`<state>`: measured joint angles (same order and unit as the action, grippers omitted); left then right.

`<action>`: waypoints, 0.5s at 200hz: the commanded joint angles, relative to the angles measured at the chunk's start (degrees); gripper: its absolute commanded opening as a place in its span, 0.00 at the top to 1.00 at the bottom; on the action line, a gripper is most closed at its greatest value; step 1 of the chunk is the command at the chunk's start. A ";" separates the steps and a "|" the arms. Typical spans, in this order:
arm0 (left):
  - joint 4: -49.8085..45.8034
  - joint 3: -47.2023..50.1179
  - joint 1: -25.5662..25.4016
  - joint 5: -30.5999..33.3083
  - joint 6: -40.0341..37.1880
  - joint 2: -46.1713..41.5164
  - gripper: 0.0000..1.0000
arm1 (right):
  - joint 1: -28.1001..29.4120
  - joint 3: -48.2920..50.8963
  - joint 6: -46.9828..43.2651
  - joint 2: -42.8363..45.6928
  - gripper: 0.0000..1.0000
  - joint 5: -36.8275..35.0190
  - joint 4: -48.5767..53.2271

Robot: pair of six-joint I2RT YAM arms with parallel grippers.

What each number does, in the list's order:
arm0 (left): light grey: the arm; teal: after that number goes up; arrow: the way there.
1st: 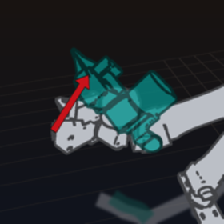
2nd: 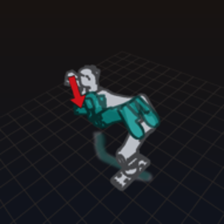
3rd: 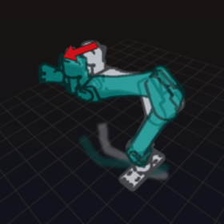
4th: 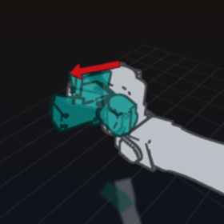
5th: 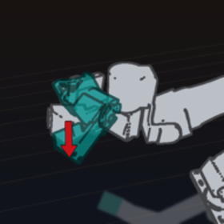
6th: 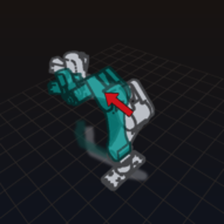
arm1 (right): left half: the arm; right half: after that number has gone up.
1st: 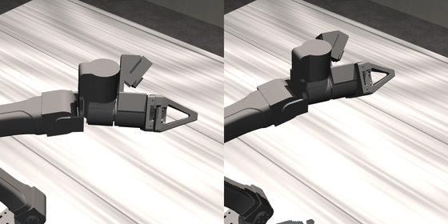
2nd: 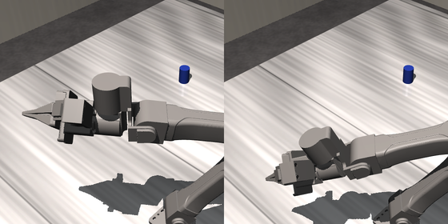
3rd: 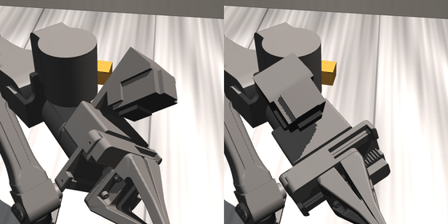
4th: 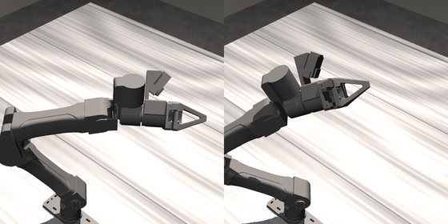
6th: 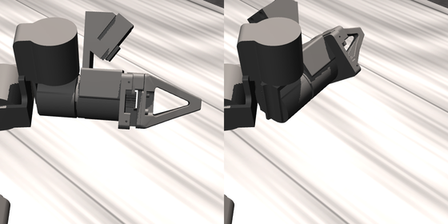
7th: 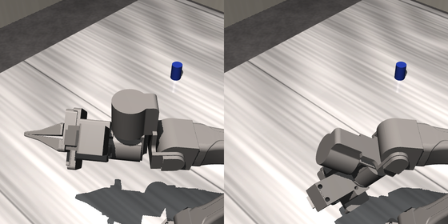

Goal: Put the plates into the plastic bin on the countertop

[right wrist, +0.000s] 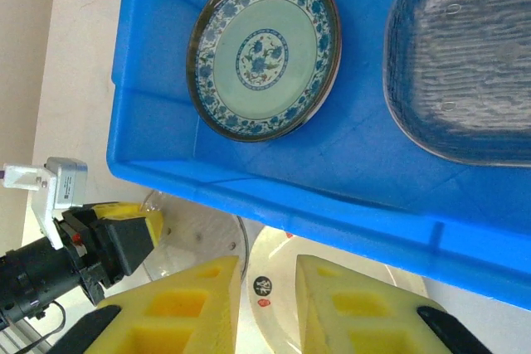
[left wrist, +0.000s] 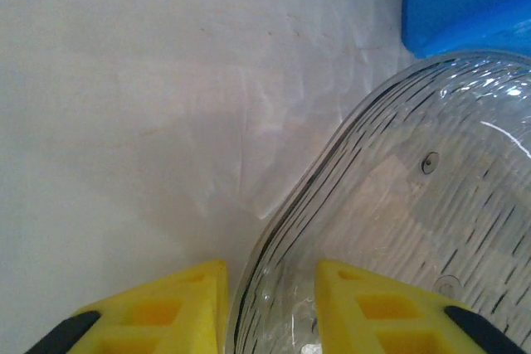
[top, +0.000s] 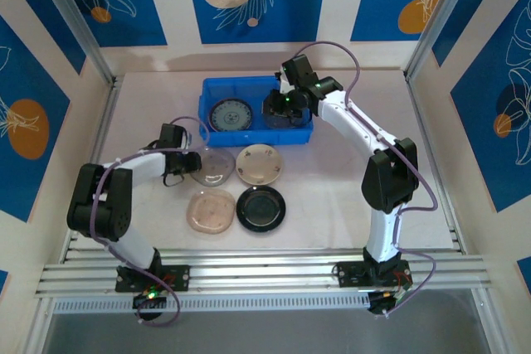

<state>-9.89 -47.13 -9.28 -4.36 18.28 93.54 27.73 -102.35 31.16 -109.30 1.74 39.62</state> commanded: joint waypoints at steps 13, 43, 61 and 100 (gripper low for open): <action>-0.34 -1.76 0.79 -1.44 0.48 0.81 0.72 | -0.28 0.92 0.15 0.75 0.75 1.36 0.11; -0.80 -1.82 0.76 -1.20 0.33 0.25 0.77 | -0.30 1.17 0.38 0.60 0.75 1.43 -0.06; -1.33 -2.08 0.79 -1.17 0.04 -0.26 0.81 | -0.30 1.08 0.32 0.64 0.75 1.38 -0.12; -2.92 -2.39 0.89 -1.00 -0.02 -2.37 0.89 | -0.30 0.75 0.45 0.60 0.76 1.58 -0.15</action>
<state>-10.94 -47.70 -9.21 -4.86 18.52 93.27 27.73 -101.84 31.16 -109.30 1.91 39.62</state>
